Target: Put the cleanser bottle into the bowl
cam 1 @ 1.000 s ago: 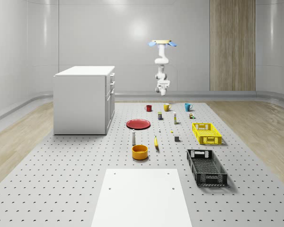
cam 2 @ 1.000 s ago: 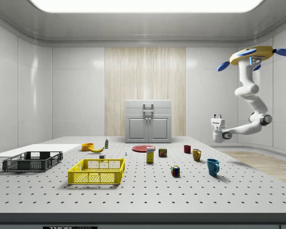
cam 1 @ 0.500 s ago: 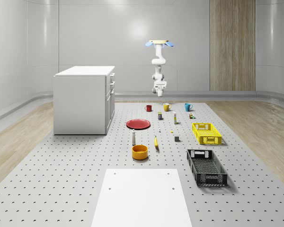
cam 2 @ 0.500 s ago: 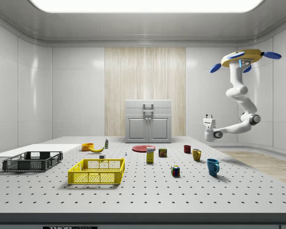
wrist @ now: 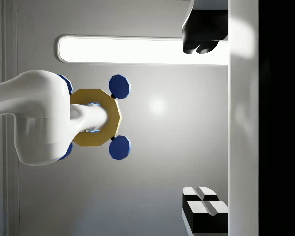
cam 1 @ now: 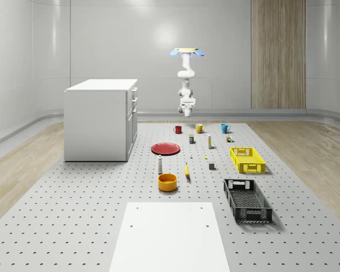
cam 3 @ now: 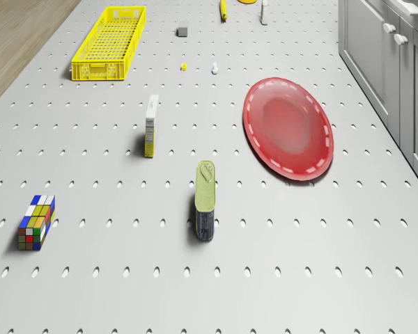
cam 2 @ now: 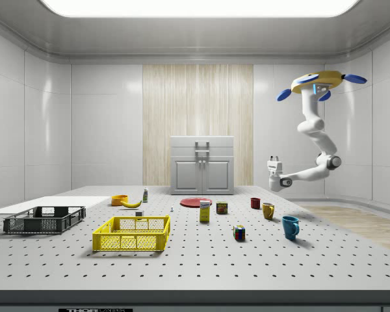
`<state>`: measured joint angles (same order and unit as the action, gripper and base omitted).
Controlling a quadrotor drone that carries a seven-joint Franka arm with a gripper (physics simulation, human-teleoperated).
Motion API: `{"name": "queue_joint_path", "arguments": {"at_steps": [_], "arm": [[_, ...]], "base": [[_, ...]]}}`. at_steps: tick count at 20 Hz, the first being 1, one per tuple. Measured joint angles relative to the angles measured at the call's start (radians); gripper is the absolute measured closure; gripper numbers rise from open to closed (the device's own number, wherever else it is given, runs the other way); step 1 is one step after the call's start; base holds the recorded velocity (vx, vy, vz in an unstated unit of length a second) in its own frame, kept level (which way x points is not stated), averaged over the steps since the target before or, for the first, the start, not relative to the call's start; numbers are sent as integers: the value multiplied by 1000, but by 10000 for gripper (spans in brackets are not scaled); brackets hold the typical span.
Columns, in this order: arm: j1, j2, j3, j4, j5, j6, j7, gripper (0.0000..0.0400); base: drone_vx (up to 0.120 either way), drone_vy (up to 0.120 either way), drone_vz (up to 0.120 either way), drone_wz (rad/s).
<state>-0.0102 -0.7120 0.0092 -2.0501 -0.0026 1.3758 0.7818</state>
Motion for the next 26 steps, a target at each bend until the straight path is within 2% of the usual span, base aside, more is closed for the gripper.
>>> {"name": "queue_joint_path", "arguments": {"at_steps": [10,17,22,26], "arm": [[-6,-5,19,-6,-27,8,3,0],[-22,-10,72,-13,-101,14,13,0],[-53,-17,171,-35,-240,21,32,0],[-104,-32,325,-96,-463,31,66,0]], "base": [[120,-120,0,0],[120,-120,0,0],[120,-120,0,0],[120,-120,0,0]]}}
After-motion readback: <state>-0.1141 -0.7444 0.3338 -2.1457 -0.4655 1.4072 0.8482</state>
